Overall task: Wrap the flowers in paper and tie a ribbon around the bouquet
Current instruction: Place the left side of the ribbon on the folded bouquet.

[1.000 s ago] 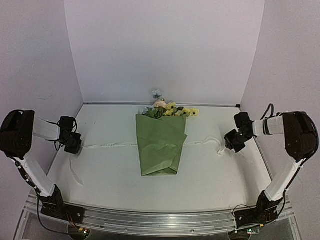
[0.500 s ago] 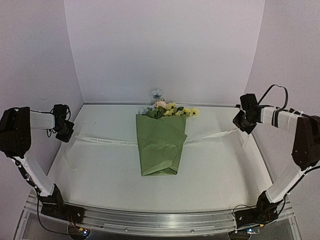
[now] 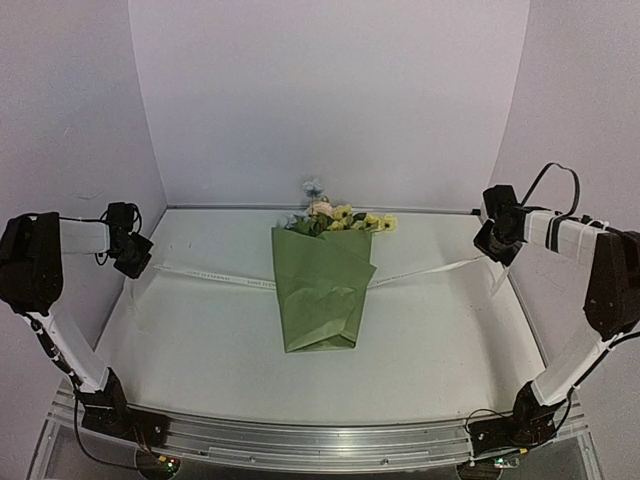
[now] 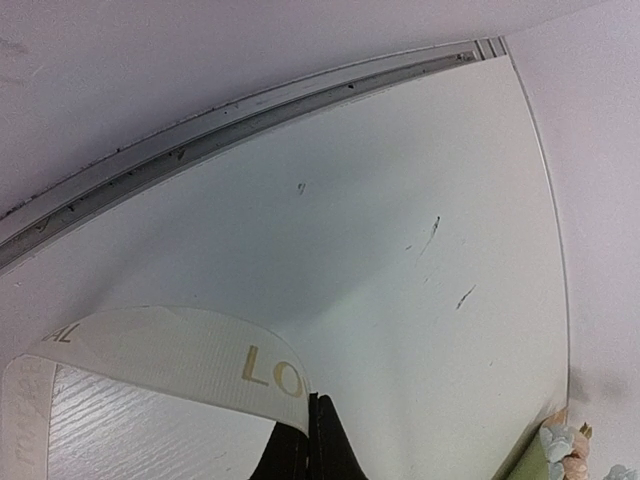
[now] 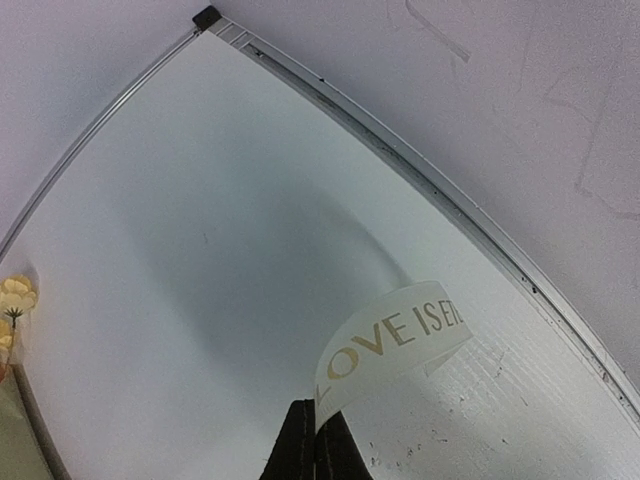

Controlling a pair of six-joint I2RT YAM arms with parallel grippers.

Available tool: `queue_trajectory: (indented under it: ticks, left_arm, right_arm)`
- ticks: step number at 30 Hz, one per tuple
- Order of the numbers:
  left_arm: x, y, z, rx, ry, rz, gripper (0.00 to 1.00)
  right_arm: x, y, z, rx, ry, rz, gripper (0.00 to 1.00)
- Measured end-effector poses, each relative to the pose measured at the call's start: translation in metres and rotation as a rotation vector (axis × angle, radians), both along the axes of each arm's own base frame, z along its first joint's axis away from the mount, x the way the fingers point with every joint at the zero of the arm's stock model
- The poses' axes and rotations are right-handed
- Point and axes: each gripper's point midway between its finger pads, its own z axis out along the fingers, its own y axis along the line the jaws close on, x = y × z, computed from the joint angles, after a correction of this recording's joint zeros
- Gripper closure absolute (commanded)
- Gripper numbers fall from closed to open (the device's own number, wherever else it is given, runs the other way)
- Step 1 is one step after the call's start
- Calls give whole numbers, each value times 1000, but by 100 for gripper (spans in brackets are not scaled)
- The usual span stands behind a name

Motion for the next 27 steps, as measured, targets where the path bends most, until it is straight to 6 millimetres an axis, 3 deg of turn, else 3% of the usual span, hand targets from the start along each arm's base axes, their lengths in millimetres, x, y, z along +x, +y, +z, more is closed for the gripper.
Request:
queue_trajectory:
  ticks: [7, 12, 15, 18, 21, 24, 27]
  left_arm:
    - [5, -14, 3, 18, -13, -94, 100]
    - [15, -60, 15, 48, -60, -269, 100]
    - [25, -103, 34, 71, -122, -416, 100]
    - [37, -156, 64, 95, -215, -589, 100]
    - [51, -221, 108, 134, -345, -782, 100]
    - [62, -303, 147, 165, -487, -986, 100]
    - [53, -380, 159, 176, -576, -1182, 100]
  right_arm:
    - [0, 7, 1, 27, -1, 24, 100]
    - [1, 29, 16, 57, -33, 104, 100]
    - [3, 54, 32, 83, -68, 181, 100]
    - [7, 77, 47, 112, -102, 252, 100]
    - [9, 94, 54, 140, -121, 301, 100]
    - [8, 105, 54, 159, -119, 330, 100]
    - [8, 115, 49, 178, -105, 354, 100]
